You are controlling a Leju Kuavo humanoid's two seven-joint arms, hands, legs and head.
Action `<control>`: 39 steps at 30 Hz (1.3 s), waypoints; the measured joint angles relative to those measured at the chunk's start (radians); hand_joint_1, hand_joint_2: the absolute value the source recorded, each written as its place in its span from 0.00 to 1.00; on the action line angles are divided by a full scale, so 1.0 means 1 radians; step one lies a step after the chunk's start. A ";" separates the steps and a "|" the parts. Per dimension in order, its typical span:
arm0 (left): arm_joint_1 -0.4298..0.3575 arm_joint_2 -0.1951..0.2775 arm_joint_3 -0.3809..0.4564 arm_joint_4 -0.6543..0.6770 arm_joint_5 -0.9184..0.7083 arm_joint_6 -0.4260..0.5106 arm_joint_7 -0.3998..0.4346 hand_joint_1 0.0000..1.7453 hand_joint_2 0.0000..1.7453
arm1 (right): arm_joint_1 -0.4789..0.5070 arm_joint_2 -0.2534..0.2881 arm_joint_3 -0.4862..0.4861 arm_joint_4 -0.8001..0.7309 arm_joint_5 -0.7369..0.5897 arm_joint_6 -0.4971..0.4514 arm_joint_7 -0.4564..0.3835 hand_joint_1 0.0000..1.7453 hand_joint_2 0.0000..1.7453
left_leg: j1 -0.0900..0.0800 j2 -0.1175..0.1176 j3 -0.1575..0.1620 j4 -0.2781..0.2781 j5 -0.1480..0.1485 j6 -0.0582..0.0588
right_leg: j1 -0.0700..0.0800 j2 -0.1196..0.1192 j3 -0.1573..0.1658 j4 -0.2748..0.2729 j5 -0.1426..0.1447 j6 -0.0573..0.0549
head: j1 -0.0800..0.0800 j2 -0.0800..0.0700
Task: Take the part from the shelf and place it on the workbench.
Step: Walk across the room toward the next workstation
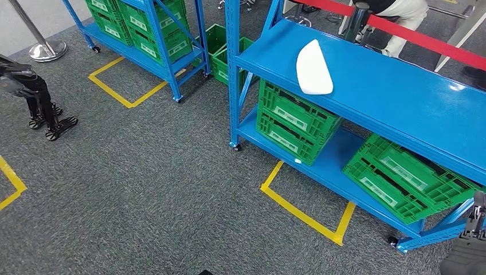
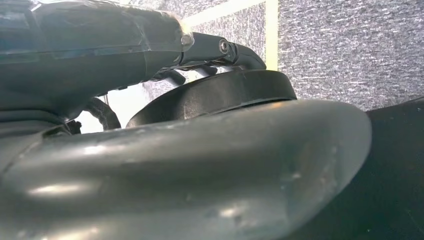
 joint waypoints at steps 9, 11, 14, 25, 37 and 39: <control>-0.003 0.000 0.000 0.000 -0.001 -0.001 0.000 0.00 0.00 | -0.001 0.008 -0.007 -0.005 -0.006 0.000 -0.011 0.00 0.00 | 0.007 0.012 0.019 -0.025 0.000 0.020 | -0.003 0.000 -0.038 0.096 -0.060 0.019 | 0.002 0.000; -0.003 -0.001 0.000 0.000 -0.001 -0.002 0.000 0.00 0.00 | -0.001 0.009 -0.007 -0.004 -0.008 0.000 -0.011 0.00 0.00 | 0.007 0.020 0.025 -0.026 -0.003 0.022 | -0.005 -0.001 -0.115 0.233 -0.114 0.023 | 0.002 0.000; -0.003 -0.002 0.000 0.000 -0.001 -0.005 0.000 0.00 0.00 | 0.000 0.009 -0.007 -0.002 -0.008 0.000 -0.009 0.00 0.00 | 0.007 0.033 0.034 -0.026 -0.010 0.017 | -0.008 -0.006 -0.158 0.263 -0.073 0.025 | 0.002 0.000; -0.005 -0.005 -0.001 0.000 -0.004 -0.009 -0.001 0.00 0.00 | -0.004 0.009 -0.008 0.000 -0.006 0.000 0.005 0.00 0.00 | 0.013 0.005 0.002 0.106 -0.113 -0.039 | -0.003 -0.001 -0.081 0.029 0.067 -0.030 | 0.000 0.000; -0.004 -0.003 -0.001 0.000 -0.005 -0.012 0.001 0.00 0.00 | -0.005 0.009 -0.007 0.001 -0.007 0.000 0.006 0.00 0.00 | 0.020 -0.059 0.057 -0.029 -0.025 -0.011 | -0.008 0.105 -0.090 0.032 0.057 0.001 | -0.001 0.000; -0.004 -0.004 -0.001 0.000 -0.006 -0.013 0.003 0.00 0.00 | -0.005 0.009 -0.007 0.000 -0.010 0.000 0.005 0.00 0.00 | 0.023 -0.028 0.063 -0.038 -0.025 -0.001 | -0.005 0.059 -0.114 0.082 0.024 0.011 | 0.002 0.000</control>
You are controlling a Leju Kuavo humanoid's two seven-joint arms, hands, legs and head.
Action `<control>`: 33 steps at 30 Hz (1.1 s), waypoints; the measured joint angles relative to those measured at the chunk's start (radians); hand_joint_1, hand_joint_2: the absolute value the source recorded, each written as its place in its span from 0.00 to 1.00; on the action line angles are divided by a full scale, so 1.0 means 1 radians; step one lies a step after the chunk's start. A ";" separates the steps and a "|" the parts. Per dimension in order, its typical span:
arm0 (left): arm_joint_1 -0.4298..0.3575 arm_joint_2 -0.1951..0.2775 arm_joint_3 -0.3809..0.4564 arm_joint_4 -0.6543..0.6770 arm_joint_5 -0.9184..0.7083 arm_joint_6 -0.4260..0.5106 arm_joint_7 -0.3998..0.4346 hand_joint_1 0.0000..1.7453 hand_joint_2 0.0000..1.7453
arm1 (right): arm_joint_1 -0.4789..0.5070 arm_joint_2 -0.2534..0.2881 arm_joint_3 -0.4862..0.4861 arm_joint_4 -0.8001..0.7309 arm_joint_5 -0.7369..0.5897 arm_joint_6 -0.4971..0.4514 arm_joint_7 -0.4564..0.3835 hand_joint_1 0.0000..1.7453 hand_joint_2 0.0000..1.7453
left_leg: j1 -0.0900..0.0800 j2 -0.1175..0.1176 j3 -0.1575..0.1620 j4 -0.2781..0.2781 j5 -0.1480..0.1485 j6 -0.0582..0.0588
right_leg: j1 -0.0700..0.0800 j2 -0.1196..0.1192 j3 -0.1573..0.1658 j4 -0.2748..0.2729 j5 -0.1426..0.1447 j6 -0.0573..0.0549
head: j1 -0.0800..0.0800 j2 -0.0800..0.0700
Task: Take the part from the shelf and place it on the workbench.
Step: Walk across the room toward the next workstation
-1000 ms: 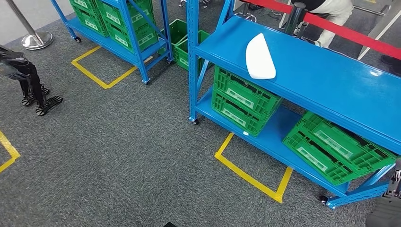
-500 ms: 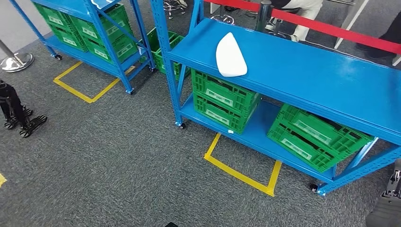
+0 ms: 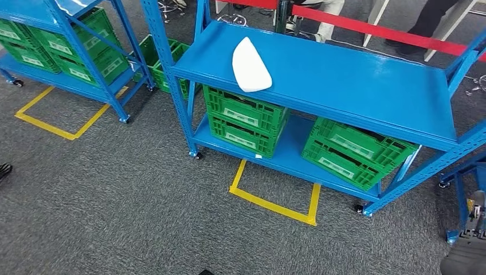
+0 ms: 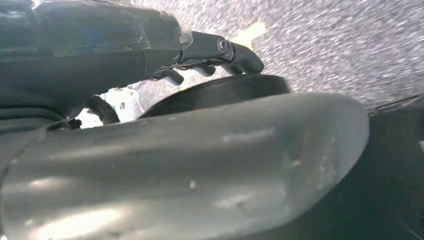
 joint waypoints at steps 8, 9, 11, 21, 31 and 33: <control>0.001 0.000 0.000 0.000 -0.001 0.001 0.000 0.00 0.00 | 0.004 0.000 0.000 0.008 -0.006 0.000 -0.001 0.00 0.00 | -0.015 0.111 0.023 -0.001 -0.022 0.005 | 0.008 -0.093 -0.023 0.042 0.025 -0.008 | 0.004 0.000; 0.000 -0.001 0.000 0.000 -0.001 0.001 0.000 0.00 0.00 | 0.004 0.000 0.000 0.008 -0.006 0.000 -0.001 0.00 0.00 | -0.018 0.118 0.026 0.000 -0.025 0.002 | 0.012 -0.107 0.005 -0.013 0.043 -0.015 | 0.004 0.000; -0.001 -0.003 0.000 0.000 -0.001 0.001 0.000 0.00 0.00 | 0.004 0.000 0.000 0.008 -0.006 0.000 -0.001 0.00 0.00 | -0.020 0.132 0.029 0.000 -0.027 -0.005 | 0.019 -0.117 0.022 -0.052 0.045 -0.024 | 0.004 0.000; 0.000 0.000 0.000 0.000 0.000 -0.001 -0.013 0.00 0.00 | 0.006 0.003 0.000 0.011 0.014 0.000 0.001 0.00 0.00 | -0.004 0.028 -0.097 0.247 -0.116 -0.043 | 0.005 -0.050 0.029 -0.067 0.058 -0.042 | 0.001 0.000; 0.001 0.001 0.000 0.000 0.020 0.009 -0.012 0.00 0.00 | 0.032 0.007 0.007 0.043 0.037 0.000 0.080 0.00 1.00 | -0.002 0.022 0.008 0.011 -0.020 -0.022 | 0.008 -0.036 0.034 -0.055 0.039 -0.040 | 0.003 0.000; 0.001 0.000 0.000 0.000 0.021 0.009 -0.012 0.00 0.00 | 0.037 0.007 0.009 0.061 0.035 0.000 0.085 0.00 1.00 | -0.003 0.023 0.009 0.011 -0.022 -0.019 | 0.008 -0.036 0.037 -0.059 0.039 -0.037 | 0.003 0.000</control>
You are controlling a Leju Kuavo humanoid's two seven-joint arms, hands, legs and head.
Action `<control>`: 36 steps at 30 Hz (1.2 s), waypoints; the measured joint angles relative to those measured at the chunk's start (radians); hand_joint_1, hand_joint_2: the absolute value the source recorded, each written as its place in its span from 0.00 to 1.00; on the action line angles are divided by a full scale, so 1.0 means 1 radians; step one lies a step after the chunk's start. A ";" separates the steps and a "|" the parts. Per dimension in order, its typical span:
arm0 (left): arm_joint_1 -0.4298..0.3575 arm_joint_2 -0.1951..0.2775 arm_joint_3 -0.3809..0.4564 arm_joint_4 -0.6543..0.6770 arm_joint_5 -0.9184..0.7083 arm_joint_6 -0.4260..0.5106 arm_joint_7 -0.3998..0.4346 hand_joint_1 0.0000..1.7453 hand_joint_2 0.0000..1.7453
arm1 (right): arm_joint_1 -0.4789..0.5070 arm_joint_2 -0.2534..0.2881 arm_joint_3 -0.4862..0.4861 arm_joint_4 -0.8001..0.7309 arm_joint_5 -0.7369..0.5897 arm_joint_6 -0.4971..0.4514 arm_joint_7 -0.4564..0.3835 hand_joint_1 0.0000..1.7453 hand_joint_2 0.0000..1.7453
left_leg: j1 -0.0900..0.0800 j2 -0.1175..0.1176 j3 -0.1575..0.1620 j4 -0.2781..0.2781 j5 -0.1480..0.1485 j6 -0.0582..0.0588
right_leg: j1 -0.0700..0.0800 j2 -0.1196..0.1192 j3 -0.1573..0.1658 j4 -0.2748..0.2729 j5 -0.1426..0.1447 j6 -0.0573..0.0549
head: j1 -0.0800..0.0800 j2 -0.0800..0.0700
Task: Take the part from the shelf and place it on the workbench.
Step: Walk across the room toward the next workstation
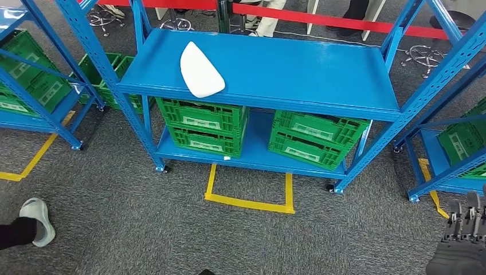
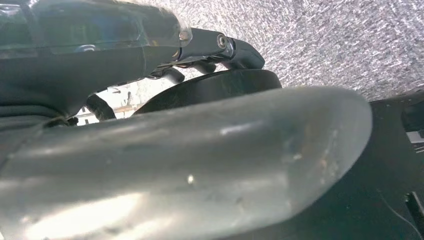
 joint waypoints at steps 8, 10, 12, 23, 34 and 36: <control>-0.001 -0.006 -0.001 0.000 -0.025 0.025 0.000 0.00 1.00 | -0.029 -0.008 0.006 0.279 0.186 0.000 0.148 0.00 1.00 | -0.003 0.007 0.003 0.000 -0.005 0.008 | -0.003 0.001 0.004 -0.007 -0.001 0.022 | 0.000 0.000; -0.002 -0.011 -0.003 0.000 -0.044 0.041 0.000 0.00 1.00 | -0.073 -0.014 0.007 0.456 0.169 0.000 0.129 0.00 1.00 | -0.003 0.007 0.003 0.000 -0.005 0.009 | -0.003 0.001 0.004 -0.007 -0.001 0.023 | 0.000 0.000; -0.004 -0.015 -0.010 0.000 -0.058 0.062 0.000 0.00 1.00 | -0.125 -0.018 0.008 0.663 0.191 0.000 0.105 0.00 1.00 | -0.003 0.005 0.003 0.000 -0.005 0.009 | -0.003 -0.001 0.004 -0.007 -0.001 0.024 | 0.000 0.000; -0.010 -0.008 -0.033 0.001 -0.080 0.102 0.000 0.00 1.00 | -0.244 -0.009 0.012 1.492 0.284 0.070 0.223 0.00 1.00 | -0.003 -0.010 0.003 -0.001 -0.005 0.008 | -0.003 -0.007 0.005 -0.007 -0.006 0.030 | 0.000 0.000; -0.007 0.026 -0.050 0.006 -0.082 0.086 -0.002 0.00 1.00 | -0.266 0.054 0.023 1.789 0.243 0.239 0.425 0.00 1.00 | -0.003 0.001 0.005 -0.003 -0.006 0.007 | -0.003 -0.003 0.005 -0.007 -0.006 0.029 | 0.000 0.000; -0.008 0.029 -0.050 0.006 -0.081 0.082 -0.014 0.00 1.00 | -0.268 0.063 0.024 1.815 0.241 0.243 0.425 0.00 1.00 | -0.003 0.003 0.006 -0.003 -0.006 0.007 | -0.003 -0.001 0.005 -0.007 -0.006 0.029 | 0.000 0.000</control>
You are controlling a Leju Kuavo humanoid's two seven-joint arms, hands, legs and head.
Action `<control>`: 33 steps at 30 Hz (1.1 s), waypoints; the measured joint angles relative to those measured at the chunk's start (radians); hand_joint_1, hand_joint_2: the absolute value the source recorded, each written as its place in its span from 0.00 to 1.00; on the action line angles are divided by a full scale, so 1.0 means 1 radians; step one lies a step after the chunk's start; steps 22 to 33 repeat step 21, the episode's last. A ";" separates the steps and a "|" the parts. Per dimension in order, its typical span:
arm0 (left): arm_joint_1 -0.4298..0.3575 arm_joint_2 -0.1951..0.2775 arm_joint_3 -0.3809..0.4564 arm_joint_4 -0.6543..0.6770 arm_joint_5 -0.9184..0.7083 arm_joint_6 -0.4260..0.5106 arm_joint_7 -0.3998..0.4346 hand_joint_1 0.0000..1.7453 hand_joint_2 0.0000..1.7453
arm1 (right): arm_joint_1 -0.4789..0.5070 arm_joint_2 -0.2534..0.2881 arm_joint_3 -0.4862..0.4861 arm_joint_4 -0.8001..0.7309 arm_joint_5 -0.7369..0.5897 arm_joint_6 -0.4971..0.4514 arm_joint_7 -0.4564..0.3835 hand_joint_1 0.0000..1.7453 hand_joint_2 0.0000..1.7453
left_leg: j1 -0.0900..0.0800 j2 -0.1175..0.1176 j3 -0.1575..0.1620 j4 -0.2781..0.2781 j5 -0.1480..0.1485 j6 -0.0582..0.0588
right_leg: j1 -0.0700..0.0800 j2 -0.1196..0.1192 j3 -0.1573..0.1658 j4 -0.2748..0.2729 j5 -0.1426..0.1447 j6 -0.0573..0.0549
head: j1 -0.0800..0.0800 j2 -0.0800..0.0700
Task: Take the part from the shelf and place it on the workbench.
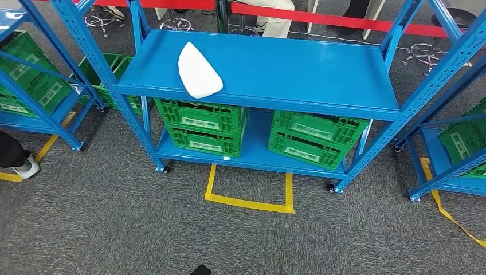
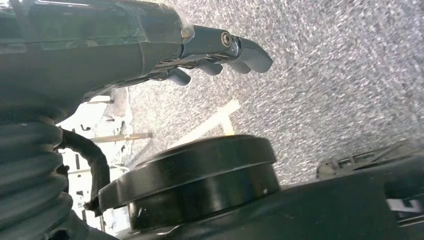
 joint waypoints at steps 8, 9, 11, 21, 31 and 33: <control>0.000 0.007 -0.005 0.002 -0.020 -0.035 -0.083 0.00 1.00 | -0.011 0.030 0.000 0.068 -0.047 0.025 -0.043 0.00 1.00 | 0.000 0.002 0.001 0.000 0.000 0.000 | 0.000 0.002 0.000 0.000 0.000 0.000 | 0.000 0.000; 0.000 0.007 -0.009 0.002 -0.031 -0.033 -0.085 0.00 1.00 | -0.012 0.033 0.000 0.073 -0.052 0.026 -0.048 0.00 1.00 | 0.000 0.002 0.001 0.000 0.000 0.000 | 0.000 0.002 0.000 0.000 0.000 0.000 | 0.000 0.000; -0.001 0.007 -0.018 0.002 -0.046 -0.029 -0.090 0.00 1.00 | -0.014 0.039 0.000 0.084 -0.059 0.026 -0.055 0.00 1.00 | 0.000 0.002 0.001 0.000 0.000 0.000 | 0.000 0.002 0.000 0.000 0.000 0.000 | 0.000 0.000; -0.002 0.009 -0.041 0.003 -0.070 -0.027 -0.114 0.00 1.00 | -0.018 0.054 -0.001 0.112 -0.096 0.024 -0.062 0.00 1.00 | 0.000 0.002 0.001 0.000 0.000 0.000 | 0.000 0.002 0.001 0.000 0.000 0.000 | 0.000 0.000; -0.002 0.009 -0.041 0.003 -0.070 -0.027 -0.114 0.00 1.00 | -0.018 0.054 -0.001 0.112 -0.096 0.024 -0.062 0.00 1.00 | 0.000 0.002 0.001 0.000 0.000 0.000 | 0.000 0.002 0.001 0.000 0.000 0.000 | 0.000 0.000; -0.002 0.009 -0.041 0.003 -0.070 -0.027 -0.114 0.00 1.00 | -0.018 0.054 -0.001 0.112 -0.096 0.024 -0.062 0.00 1.00 | 0.000 0.002 0.001 0.000 0.000 0.000 | 0.000 0.002 0.001 0.000 0.000 0.000 | 0.000 0.000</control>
